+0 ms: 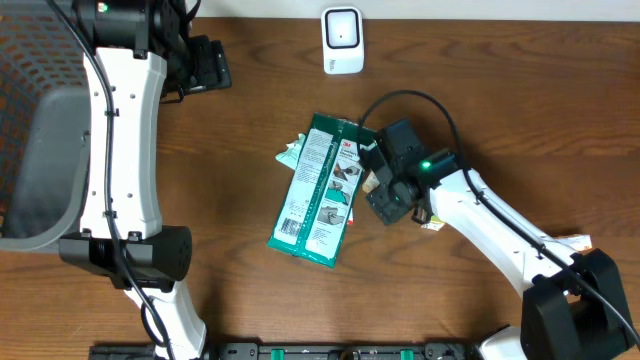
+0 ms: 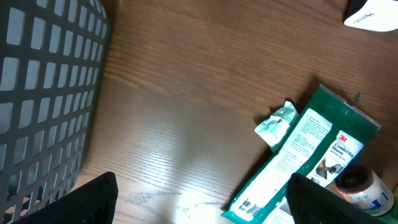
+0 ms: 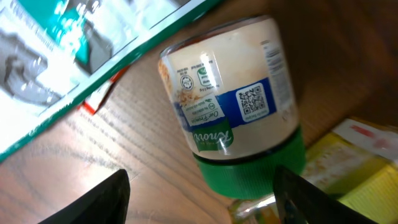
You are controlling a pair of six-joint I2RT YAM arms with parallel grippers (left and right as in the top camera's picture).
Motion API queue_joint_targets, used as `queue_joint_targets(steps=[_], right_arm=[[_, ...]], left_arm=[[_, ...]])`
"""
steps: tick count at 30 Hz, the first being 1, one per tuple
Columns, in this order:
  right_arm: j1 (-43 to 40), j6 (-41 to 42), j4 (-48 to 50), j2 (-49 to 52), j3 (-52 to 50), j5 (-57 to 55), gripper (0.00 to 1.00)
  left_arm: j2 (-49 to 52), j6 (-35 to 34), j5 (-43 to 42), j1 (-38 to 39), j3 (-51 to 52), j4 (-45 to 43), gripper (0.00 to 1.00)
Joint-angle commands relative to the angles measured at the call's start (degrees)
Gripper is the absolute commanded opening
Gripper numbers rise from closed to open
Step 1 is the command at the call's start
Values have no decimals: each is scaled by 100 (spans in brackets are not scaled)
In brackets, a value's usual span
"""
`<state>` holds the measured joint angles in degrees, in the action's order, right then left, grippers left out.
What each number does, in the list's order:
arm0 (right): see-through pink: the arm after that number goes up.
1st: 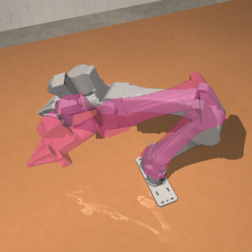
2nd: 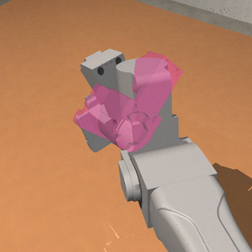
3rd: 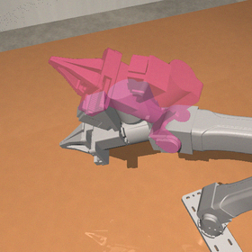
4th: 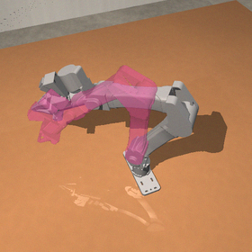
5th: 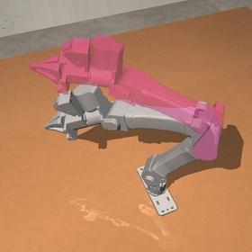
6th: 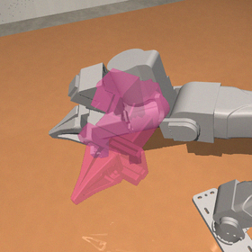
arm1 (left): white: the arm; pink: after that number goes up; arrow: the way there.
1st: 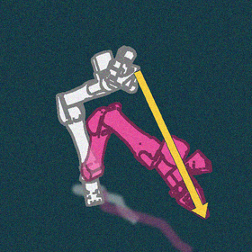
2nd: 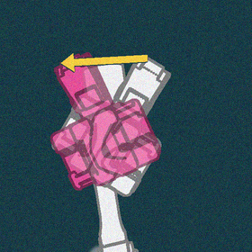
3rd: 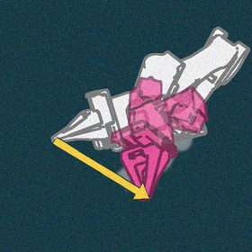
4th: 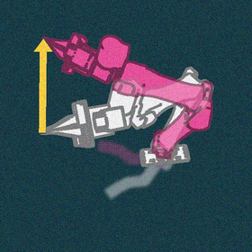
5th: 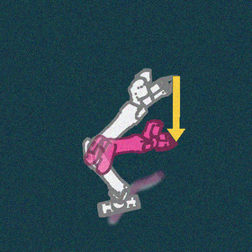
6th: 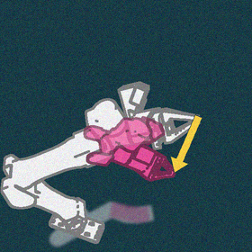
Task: Scan the item barcode
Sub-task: 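Grasp the green-lidded jar with the right gripper, then lift the jar and move it rightward with the right gripper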
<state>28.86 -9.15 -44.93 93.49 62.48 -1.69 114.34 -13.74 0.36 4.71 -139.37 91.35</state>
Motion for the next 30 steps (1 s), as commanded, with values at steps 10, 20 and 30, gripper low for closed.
queue_joint_targets(steps=[10,20,30], right_arm=[[-660,-732,544,-9,-197,575,64],[-916,-1375,540,-9,-208,1305,66],[-927,-1410,466,-17,-509,2015,66]], left_arm=[[-98,-55,15,2,2,31,87],[-98,-55,15,2,2,31,87],[-98,-55,15,2,2,31,87]])
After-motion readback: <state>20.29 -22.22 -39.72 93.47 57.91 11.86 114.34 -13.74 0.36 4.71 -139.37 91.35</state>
